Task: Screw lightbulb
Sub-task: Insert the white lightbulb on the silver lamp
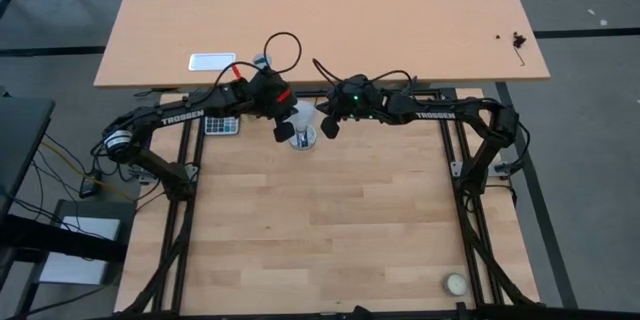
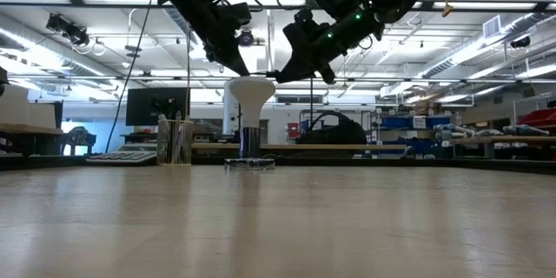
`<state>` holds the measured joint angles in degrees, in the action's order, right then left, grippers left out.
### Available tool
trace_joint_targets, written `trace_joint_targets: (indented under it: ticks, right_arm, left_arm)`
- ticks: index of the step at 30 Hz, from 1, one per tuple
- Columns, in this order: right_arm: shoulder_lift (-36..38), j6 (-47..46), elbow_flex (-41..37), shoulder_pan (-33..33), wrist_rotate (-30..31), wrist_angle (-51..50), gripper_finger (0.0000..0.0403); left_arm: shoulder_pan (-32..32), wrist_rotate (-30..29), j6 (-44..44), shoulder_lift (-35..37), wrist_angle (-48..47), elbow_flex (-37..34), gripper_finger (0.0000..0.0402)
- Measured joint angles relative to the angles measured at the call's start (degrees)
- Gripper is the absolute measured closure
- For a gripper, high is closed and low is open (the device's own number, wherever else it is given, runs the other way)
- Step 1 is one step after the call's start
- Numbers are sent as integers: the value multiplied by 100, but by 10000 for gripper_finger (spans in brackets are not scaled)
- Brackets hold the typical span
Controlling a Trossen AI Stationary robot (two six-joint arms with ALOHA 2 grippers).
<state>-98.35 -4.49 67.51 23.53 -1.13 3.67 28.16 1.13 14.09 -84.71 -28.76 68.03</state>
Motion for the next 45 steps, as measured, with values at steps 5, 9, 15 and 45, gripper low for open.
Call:
trace_joint_targets:
  ticks: [5, 9, 15, 45]
  right_arm:
    - [0, 15, 0, 12, -85, -119, 392]
    - [10, -16, 0, 31, -171, -133, 392]
    - [63, 18, 5, 17, -299, -166, 392]
    - [-152, -3, 8, -229, -305, -30, 392]
  left_arm:
    - [0, -1, -4, -8, 17, -4, 402]
    - [0, 0, -2, -9, 26, -6, 402]
    - [2, 165, 10, -15, 134, -11, 402]
    - [97, 149, 24, -20, 130, -20, 401]
